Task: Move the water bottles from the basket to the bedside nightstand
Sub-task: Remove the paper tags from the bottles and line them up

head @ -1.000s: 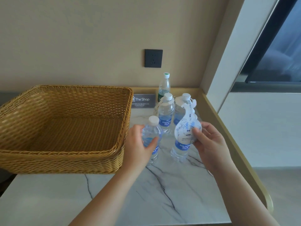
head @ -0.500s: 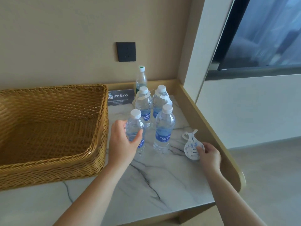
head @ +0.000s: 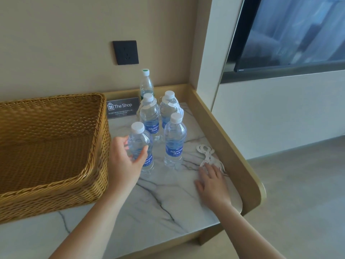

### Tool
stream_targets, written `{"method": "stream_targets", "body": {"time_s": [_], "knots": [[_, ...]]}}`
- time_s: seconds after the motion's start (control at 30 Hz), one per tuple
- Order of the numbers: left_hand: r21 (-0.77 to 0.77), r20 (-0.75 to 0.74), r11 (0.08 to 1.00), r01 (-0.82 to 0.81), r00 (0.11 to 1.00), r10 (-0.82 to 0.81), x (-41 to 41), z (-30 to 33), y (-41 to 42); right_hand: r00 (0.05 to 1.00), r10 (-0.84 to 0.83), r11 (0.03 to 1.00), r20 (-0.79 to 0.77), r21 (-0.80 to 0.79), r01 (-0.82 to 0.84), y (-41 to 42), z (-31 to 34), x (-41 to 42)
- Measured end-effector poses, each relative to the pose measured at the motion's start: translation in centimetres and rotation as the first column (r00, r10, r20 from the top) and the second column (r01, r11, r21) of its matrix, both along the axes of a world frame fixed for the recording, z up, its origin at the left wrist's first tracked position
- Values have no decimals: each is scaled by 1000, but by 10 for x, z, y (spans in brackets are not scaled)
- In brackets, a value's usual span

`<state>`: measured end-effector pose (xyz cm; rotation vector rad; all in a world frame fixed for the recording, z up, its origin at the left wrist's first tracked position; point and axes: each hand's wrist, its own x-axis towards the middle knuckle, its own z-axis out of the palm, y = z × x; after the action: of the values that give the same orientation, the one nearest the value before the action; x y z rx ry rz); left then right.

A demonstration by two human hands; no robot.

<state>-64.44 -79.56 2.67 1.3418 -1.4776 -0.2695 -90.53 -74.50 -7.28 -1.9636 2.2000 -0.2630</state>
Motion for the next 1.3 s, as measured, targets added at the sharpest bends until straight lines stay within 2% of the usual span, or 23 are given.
{"method": "stream_targets", "body": {"time_s": [0.3,0.47,0.6,0.77,0.93,1.03,1.1,1.17,1.23,1.3], "knots": [[39,-50,999,15,999,-13,3,-3,-2,1000,-3,998,20,65,1,-3,4,-2],[69,-82,996,51,996,-46,5,-1,-1,959,31,980,282,-198,27,-29,54,11],[68,-96,996,59,994,-52,5,1,0,874,49,951,484,-291,108,-80,105,16],[110,-92,991,72,994,-62,6,4,-1,809,77,981,583,-191,44,-148,136,23],[150,-55,989,9,998,0,0,10,1,780,107,994,617,-36,-108,-179,128,28],[157,-40,988,2,999,4,-4,18,3,703,95,995,705,-70,-64,-181,120,29],[106,-5,994,-21,1000,22,-7,31,2,671,101,994,734,-107,-33,-179,119,28],[-11,69,1000,-26,997,27,-10,53,0,653,121,989,747,-150,-13,-176,122,27],[-127,169,992,23,986,-1,-17,77,-6,654,136,981,744,-192,15,-175,128,26],[-165,259,980,110,964,-65,-29,96,-13,667,150,973,730,-227,29,-175,135,25]]}}
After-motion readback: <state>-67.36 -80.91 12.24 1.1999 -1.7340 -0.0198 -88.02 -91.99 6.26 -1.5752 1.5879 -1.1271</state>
